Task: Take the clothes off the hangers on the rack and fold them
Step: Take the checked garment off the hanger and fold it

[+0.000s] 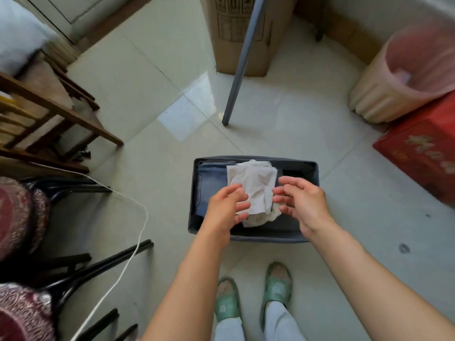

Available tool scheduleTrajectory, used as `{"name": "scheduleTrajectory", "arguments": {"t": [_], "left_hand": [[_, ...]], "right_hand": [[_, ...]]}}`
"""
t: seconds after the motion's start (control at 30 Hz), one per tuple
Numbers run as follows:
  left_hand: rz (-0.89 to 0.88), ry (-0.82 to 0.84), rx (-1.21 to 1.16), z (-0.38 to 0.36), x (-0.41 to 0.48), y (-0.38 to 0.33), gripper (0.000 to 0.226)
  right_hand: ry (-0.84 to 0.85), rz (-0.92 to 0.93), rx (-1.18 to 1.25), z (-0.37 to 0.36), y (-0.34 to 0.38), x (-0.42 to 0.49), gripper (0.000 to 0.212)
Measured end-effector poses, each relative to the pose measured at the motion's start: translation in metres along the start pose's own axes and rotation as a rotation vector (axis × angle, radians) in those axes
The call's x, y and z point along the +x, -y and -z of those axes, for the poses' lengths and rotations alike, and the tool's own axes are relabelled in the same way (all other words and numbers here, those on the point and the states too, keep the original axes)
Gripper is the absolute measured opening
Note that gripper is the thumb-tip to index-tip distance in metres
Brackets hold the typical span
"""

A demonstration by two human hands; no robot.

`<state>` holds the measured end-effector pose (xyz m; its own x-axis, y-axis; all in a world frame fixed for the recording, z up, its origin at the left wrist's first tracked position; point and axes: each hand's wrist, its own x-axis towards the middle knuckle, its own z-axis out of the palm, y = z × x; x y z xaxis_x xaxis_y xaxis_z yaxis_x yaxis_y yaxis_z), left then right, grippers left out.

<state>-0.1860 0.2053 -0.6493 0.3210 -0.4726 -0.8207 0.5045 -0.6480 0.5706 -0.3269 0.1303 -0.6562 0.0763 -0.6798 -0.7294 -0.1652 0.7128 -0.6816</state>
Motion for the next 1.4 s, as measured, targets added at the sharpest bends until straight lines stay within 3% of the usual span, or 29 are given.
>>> {"name": "scheduleTrajectory", "arguments": {"t": [0.2,0.47,0.8,1.03,1.4], "left_hand": [[-0.084,0.018,-0.306,-0.01,-0.122,-0.059,0.02],[-0.168,0.297,-0.453,-0.005,-0.271,-0.111,0.017],[-0.159,0.568,-0.374,-0.037,-0.423,-0.112,0.014],[-0.165,0.741,-0.215,-0.106,-0.497,-0.087,0.012],[0.001,1.038,-0.02,-0.253,-0.635,0.049,0.01]], "right_hand": [[0.067,0.05,0.202,0.035,0.07,-0.11,0.019],[0.003,0.203,0.433,0.097,0.119,-0.259,0.02],[-0.189,0.44,0.574,0.183,0.11,-0.447,0.02],[-0.439,0.553,0.721,0.272,0.078,-0.533,0.02],[-0.757,0.707,0.853,0.455,-0.014,-0.674,0.023]]}}
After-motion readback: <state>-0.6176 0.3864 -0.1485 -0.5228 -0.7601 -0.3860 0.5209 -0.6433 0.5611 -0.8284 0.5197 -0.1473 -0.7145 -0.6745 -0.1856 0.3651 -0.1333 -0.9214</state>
